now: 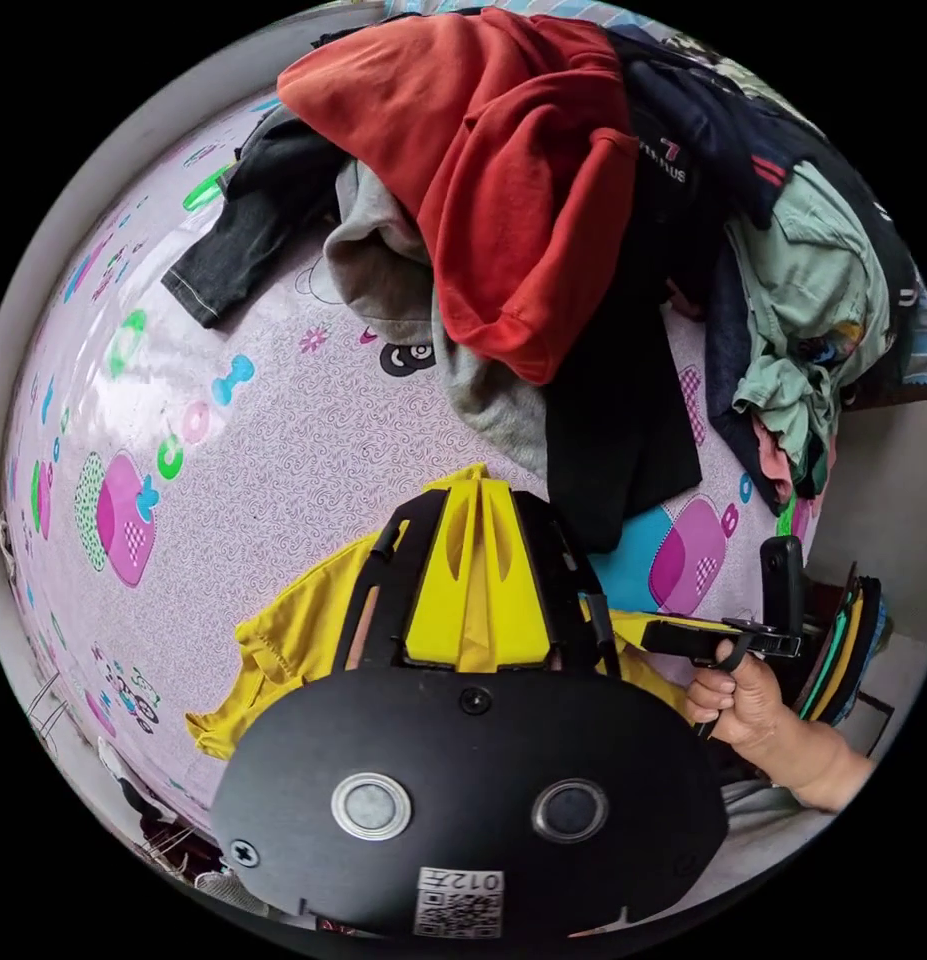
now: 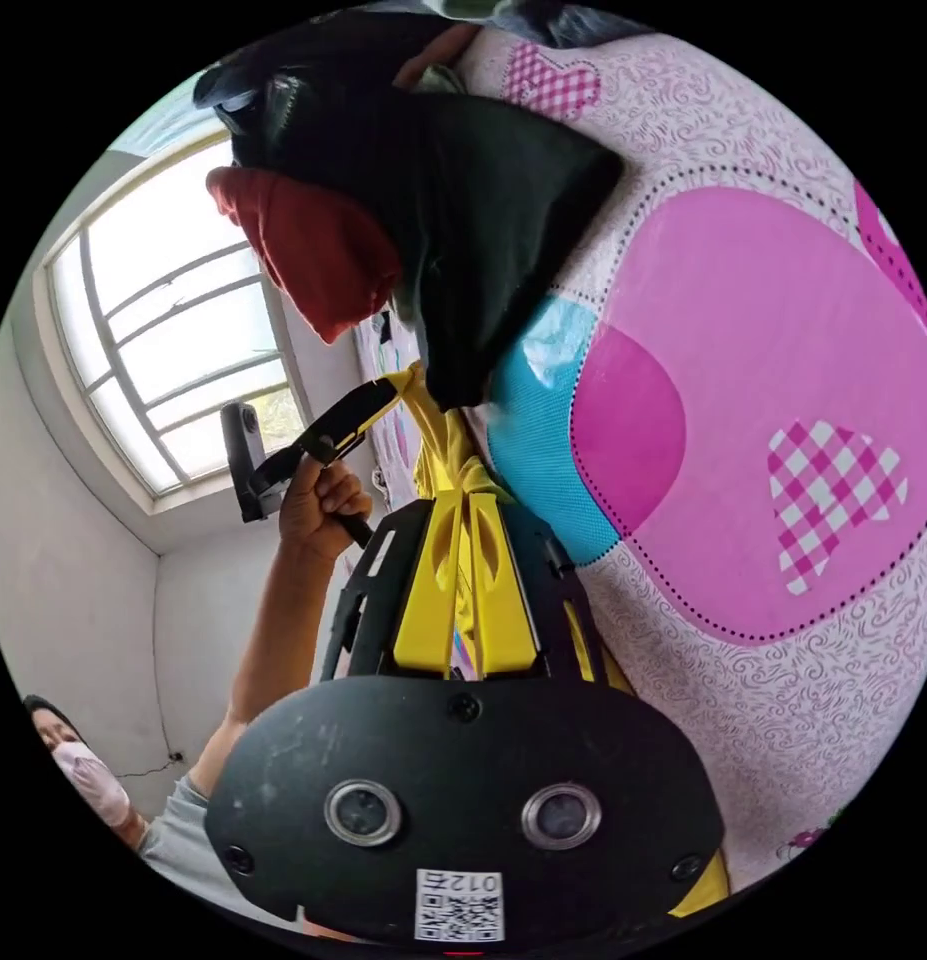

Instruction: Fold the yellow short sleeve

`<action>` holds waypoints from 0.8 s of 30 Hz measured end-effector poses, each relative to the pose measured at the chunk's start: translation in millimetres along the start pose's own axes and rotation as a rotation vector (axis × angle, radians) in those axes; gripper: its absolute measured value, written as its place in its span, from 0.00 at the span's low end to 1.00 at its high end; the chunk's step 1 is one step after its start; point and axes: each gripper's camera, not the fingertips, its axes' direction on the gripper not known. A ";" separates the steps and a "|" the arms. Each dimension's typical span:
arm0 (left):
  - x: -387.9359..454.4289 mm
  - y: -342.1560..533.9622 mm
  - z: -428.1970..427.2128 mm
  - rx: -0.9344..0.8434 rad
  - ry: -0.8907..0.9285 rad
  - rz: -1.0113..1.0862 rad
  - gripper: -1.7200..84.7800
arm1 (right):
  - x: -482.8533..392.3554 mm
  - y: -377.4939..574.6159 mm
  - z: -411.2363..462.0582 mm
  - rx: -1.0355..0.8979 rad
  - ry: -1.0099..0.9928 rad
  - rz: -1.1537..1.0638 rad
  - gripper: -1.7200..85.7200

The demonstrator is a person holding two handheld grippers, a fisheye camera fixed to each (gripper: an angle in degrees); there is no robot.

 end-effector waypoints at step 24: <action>-151.9 177.8 -53.1 0.050 0.203 -0.412 0.10 | 97.6 253.7 296.5 -0.291 0.527 -0.815 0.12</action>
